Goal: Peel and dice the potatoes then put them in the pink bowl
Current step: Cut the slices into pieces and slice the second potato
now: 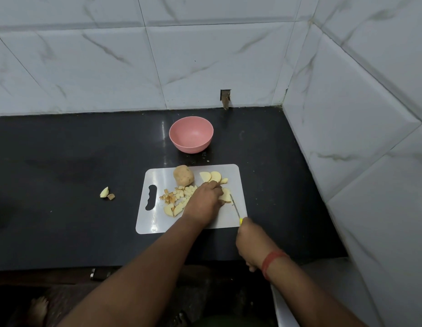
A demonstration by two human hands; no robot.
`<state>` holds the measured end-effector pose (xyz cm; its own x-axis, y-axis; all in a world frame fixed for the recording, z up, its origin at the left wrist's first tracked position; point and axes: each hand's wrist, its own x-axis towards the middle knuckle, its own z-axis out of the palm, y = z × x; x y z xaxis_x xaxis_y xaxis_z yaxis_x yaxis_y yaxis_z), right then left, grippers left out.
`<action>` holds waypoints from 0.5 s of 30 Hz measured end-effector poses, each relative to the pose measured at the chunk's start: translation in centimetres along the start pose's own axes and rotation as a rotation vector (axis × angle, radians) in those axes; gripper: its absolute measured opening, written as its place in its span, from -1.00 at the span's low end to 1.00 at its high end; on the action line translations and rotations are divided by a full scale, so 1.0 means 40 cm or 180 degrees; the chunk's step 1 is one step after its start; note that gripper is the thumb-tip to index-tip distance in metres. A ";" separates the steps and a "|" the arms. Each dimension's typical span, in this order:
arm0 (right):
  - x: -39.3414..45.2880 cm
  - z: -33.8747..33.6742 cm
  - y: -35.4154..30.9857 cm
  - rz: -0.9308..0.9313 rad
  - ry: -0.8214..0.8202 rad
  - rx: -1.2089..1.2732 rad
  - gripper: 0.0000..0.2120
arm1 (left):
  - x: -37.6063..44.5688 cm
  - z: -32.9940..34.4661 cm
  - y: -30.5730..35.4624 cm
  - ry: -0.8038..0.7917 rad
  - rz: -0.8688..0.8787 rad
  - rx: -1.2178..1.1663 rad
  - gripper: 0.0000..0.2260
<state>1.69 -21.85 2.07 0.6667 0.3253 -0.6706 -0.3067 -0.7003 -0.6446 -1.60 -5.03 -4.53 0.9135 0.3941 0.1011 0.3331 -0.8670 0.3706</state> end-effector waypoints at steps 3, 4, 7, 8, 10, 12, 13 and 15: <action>0.008 -0.005 -0.040 -0.0395 -0.0013 -0.0545 -0.75 | -0.010 -0.001 -0.004 0.0163 -0.0050 -0.0035 -0.77; 0.017 0.003 -0.050 -0.0333 -0.0045 -0.0623 -0.77 | -0.011 -0.002 -0.003 0.0211 -0.0044 -0.0019 -0.80; 0.032 0.018 -0.077 -0.0255 -0.0244 -0.0937 -0.96 | -0.011 -0.005 0.000 0.0177 0.0002 0.0054 -0.87; 0.050 0.023 -0.073 -0.0223 -0.0283 -0.0996 -0.95 | -0.010 -0.006 -0.001 0.0171 0.0009 0.0066 -0.89; 0.060 0.037 -0.081 -0.0030 -0.0429 -0.1491 -0.83 | -0.008 -0.005 -0.004 0.0173 0.0001 0.0125 -0.92; 0.085 0.053 -0.068 0.0020 -0.0568 -0.1622 -0.78 | -0.007 -0.001 -0.006 0.0152 -0.0010 0.0173 -0.92; 0.074 0.053 -0.080 0.0305 -0.0699 -0.1452 -0.76 | -0.006 0.001 -0.007 0.0146 -0.0011 0.0178 -0.91; 0.067 0.058 -0.087 0.0543 -0.0618 -0.1038 -0.77 | -0.004 0.004 -0.006 0.0158 -0.0011 0.0178 -0.90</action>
<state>2.94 -17.08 1.66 0.4747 0.2791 -0.8347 -0.1496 -0.9090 -0.3890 -1.81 -4.92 -4.80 0.9000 0.4106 0.1461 0.3500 -0.8808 0.3189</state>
